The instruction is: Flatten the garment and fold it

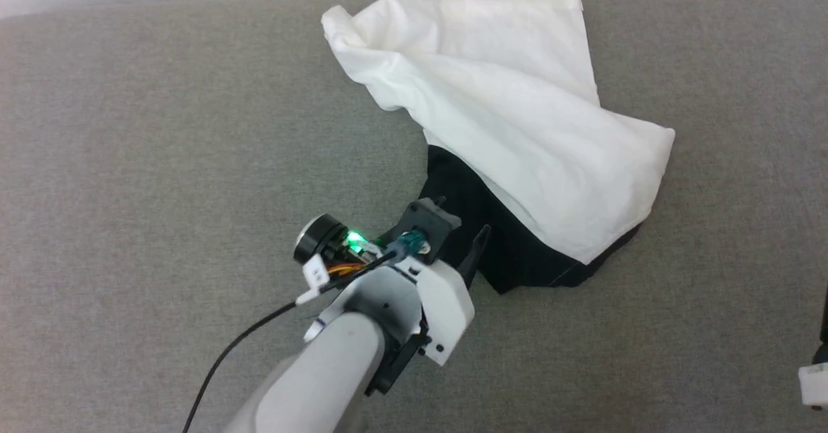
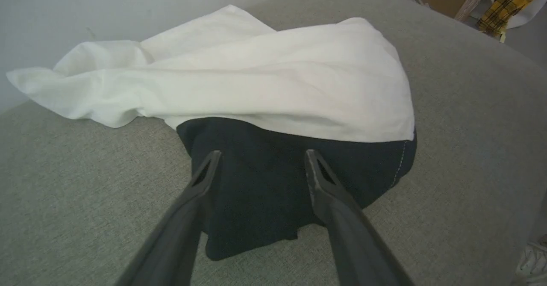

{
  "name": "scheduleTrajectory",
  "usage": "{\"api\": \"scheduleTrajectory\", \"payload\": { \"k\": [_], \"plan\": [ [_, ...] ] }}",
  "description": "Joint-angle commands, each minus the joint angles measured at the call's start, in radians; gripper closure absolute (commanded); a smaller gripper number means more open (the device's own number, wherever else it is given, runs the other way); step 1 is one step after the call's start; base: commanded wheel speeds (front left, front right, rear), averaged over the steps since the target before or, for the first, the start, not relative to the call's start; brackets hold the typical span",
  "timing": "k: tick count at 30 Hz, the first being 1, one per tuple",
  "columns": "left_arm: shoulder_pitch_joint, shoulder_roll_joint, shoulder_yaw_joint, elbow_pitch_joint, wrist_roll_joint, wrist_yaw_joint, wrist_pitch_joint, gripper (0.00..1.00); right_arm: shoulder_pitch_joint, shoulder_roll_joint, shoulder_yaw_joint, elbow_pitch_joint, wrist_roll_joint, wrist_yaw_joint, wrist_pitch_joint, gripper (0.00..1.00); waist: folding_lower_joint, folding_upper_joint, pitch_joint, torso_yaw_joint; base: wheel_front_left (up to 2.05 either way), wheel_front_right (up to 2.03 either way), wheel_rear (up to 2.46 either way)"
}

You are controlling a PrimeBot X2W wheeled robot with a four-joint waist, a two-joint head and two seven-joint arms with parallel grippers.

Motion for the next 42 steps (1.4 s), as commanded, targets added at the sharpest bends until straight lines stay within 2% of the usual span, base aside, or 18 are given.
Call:
{"api": "scheduleTrajectory", "payload": {
  "k": [1,5,9,13,14,15,20,24,28,31,36,42],
  "plan": [
    [-0.035,-0.009,-0.011,0.05,0.008,-0.004,0.035,0.0,-0.02,0.003,0.009,0.01,0.006,-0.001,-0.007,0.0,-0.0002,0.0,0.03,-0.02,0.0,0.0,0.0],
    [-0.072,-0.013,-0.023,0.142,0.03,0.012,0.091,0.0,-0.03,0.003,0.015,0.023,0.007,-0.001,-0.01,0.0,-0.0002,0.0,0.044,-0.038,0.0,0.0,0.0],
    [-0.085,-0.013,-0.026,0.189,0.045,0.03,0.098,0.0,-0.034,0.003,0.017,0.029,0.007,-0.001,-0.01,0.0,-0.0002,0.0,0.045,-0.046,0.0,0.0,0.0],
    [-0.094,0.001,-0.051,0.254,0.067,0.025,0.108,0.0,-0.039,0.003,0.021,0.033,0.006,-0.001,-0.007,0.0,-0.0002,0.0,0.044,-0.053,0.0,0.0,0.0],
    [-0.096,0.004,-0.057,0.266,0.074,0.024,0.106,0.22,-0.04,0.003,0.022,0.035,0.006,-0.001,-0.006,0.0,-0.0002,0.0,0.043,-0.054,0.0,0.0,0.0],
    [-0.099,0.009,-0.063,0.278,0.083,0.025,0.102,1.0,-0.041,0.003,0.024,0.036,0.006,-0.001,-0.005,0.0,-0.0002,0.0,0.041,-0.054,0.0,0.0,0.0],
    [-0.103,0.01,-0.074,0.325,0.081,0.019,0.07,1.0,-0.041,0.003,0.028,0.035,0.002,-0.001,0.001,0.0,-0.0002,0.0,0.027,-0.047,0.0,0.0,0.0],
    [-0.098,-0.003,-0.048,0.31,0.041,0.021,0.001,1.0,-0.034,0.003,0.022,0.028,-0.005,-0.001,0.006,0.0,-0.0002,0.0,0.006,-0.032,0.0,0.0,0.0],
    [-0.092,-0.021,0.004,0.211,-0.014,0.041,-0.077,1.0,-0.019,0.003,0.016,0.019,-0.008,-0.001,0.014,0.0,-0.0002,0.0,-0.018,-0.008,0.0,0.0,0.0],
    [-0.09,-0.008,0.043,0.091,-0.032,0.063,-0.101,1.0,-0.005,0.003,0.017,0.011,-0.01,-0.001,0.023,0.0,-0.0002,0.0,-0.034,0.013,0.0,0.0,0.0],
    [-0.023,0.074,0.137,-0.173,-0.034,0.144,-0.074,1.0,0.005,0.003,0.022,-0.004,-0.007,-0.001,0.037,0.0,-0.0002,0.0,-0.041,0.037,0.0,0.0,0.0],
    [0.214,0.211,0.31,-0.445,0.018,0.322,0.0,1.0,0.013,0.003,0.024,-0.005,0.004,-0.001,0.041,0.0,-0.0002,0.0,-0.015,0.049,0.0,0.0,0.0]
  ]
}}
